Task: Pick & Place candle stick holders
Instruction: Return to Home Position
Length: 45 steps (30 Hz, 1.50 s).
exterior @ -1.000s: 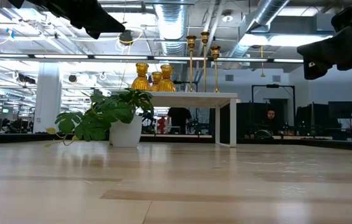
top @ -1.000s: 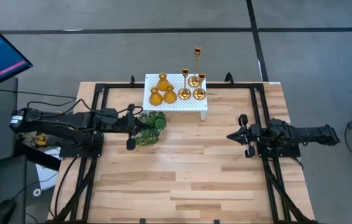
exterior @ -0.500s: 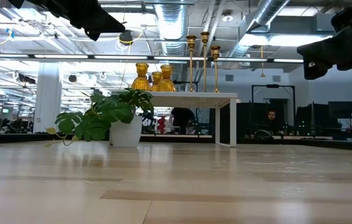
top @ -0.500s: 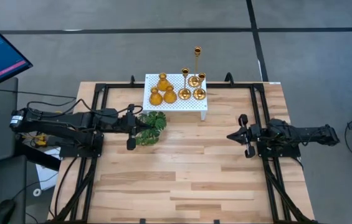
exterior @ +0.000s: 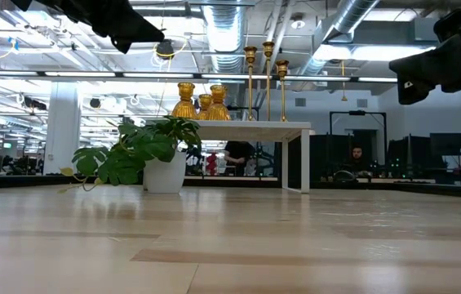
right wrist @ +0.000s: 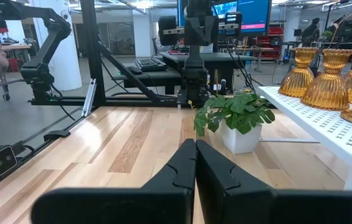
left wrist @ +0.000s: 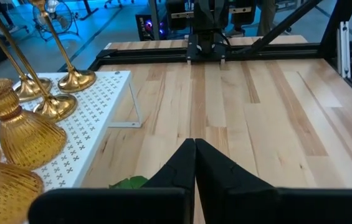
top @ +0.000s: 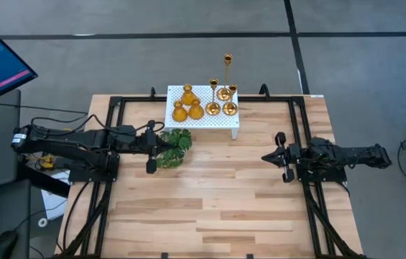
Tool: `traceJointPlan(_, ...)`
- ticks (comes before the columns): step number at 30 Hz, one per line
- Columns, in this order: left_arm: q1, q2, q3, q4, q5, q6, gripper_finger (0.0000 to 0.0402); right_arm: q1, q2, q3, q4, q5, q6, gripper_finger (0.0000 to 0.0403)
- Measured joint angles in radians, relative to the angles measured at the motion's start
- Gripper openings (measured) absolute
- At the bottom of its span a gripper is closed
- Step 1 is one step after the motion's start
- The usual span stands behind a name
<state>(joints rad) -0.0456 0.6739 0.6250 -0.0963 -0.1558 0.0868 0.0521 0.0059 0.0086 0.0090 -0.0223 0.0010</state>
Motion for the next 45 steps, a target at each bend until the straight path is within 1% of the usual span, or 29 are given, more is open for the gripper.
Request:
traceJointPlan(5, 0.000, -0.013, 0.000, -0.001, 0.000, -0.062, 0.0008, 0.000, 0.000, 0.000, 0.000, 0.000, 0.000, 0.0000)
traceJointPlan(11, 0.000, -0.112, 0.000, -0.010, 0.004, -0.065, 0.0008, 0.000, 0.000, 0.000, 0.000, 0.000, 0.000, 0.0000)
traceJointPlan(17, 0.000, -0.204, 0.000, -0.069, 0.082, -0.066, 0.0008, 0.000, 0.000, 0.000, 0.000, 0.000, 0.000, 0.0000)
traceJointPlan(19, 0.000, -0.223, 0.000, -0.085, 0.089, -0.066, 0.0008, 0.000, 0.000, 0.000, 0.000, 0.000, 0.000, 0.0000)
traceJointPlan(26, 0.000, -0.269, 0.000, -0.109, 0.090, -0.070, 0.0008, 0.000, 0.000, 0.000, 0.000, 0.000, 0.000, 0.0000)
traceJointPlan(39, 0.000, -0.411, 0.000, -0.193, 0.092, -0.070, 0.0008, 0.000, 0.000, 0.000, 0.000, 0.000, 0.000, 0.0000)
traceJointPlan(45, 0.000, -0.452, 0.000, -0.223, 0.092, -0.087, 0.0008, 0.000, 0.000, 0.000, 0.000, 0.000, 0.000, 0.0000)
